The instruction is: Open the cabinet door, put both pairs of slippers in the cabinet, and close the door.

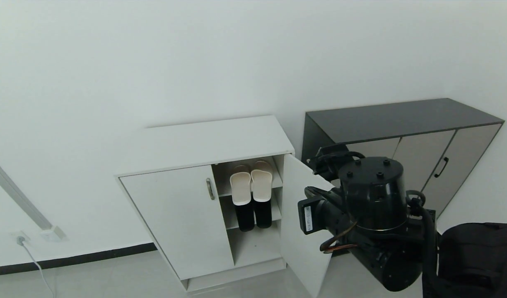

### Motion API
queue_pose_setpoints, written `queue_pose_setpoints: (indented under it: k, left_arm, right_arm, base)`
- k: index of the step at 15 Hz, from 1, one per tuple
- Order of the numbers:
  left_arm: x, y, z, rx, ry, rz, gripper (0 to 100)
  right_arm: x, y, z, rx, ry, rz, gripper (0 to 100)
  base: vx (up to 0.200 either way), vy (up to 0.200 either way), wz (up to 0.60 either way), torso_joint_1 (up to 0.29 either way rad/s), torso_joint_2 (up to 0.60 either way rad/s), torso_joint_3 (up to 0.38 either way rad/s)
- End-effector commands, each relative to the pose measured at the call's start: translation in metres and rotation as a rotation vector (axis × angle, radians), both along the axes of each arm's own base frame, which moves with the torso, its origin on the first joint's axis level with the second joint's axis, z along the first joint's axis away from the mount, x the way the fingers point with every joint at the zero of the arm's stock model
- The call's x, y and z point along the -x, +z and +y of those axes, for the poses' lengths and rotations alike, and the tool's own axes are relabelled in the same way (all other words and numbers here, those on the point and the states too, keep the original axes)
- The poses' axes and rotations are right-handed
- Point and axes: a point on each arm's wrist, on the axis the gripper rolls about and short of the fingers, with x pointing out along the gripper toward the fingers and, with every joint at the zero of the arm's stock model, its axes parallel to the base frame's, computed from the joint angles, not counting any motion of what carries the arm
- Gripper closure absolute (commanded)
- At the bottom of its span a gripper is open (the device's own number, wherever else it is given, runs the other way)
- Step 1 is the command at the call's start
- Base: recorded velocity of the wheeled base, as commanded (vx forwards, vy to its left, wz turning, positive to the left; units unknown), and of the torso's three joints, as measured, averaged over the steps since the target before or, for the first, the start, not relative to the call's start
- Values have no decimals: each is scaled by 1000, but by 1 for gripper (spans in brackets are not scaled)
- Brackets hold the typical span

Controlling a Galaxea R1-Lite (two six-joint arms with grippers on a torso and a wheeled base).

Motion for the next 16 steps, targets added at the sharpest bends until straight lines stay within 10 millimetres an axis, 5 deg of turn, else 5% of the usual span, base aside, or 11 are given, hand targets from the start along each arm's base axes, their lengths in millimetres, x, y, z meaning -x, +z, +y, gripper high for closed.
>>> queue_pose_setpoints:
  k: [1, 5, 8, 11, 16]
  left_arm:
    - [0, 0, 0, 0, 0, 1, 100]
    - [0, 0, 0, 0, 0, 1, 100]
    - [0, 0, 0, 0, 0, 1, 100]
    - [0, 0, 0, 0, 0, 1, 100]
    - [0, 0, 0, 0, 0, 1, 100]
  right_arm:
    - [-4, -1, -2, 3, -13, 3, 100]
    - [-34, -4, -13, -15, -59, 4, 100]
    - [-114, -3, -43, -51, -154, -3, 100]
    - [-165, -11, -64, -47, -210, 47, 100]
    - [-202, -37, -74, -39, -247, 82, 100]
  base:
    - [-200, 0, 0, -7, -2, -2]
    - [0, 0, 0, 0, 0, 0]
    - [0, 0, 0, 0, 0, 0]
    - [0, 0, 0, 0, 0, 0]
    - [0, 0, 0, 0, 0, 0]
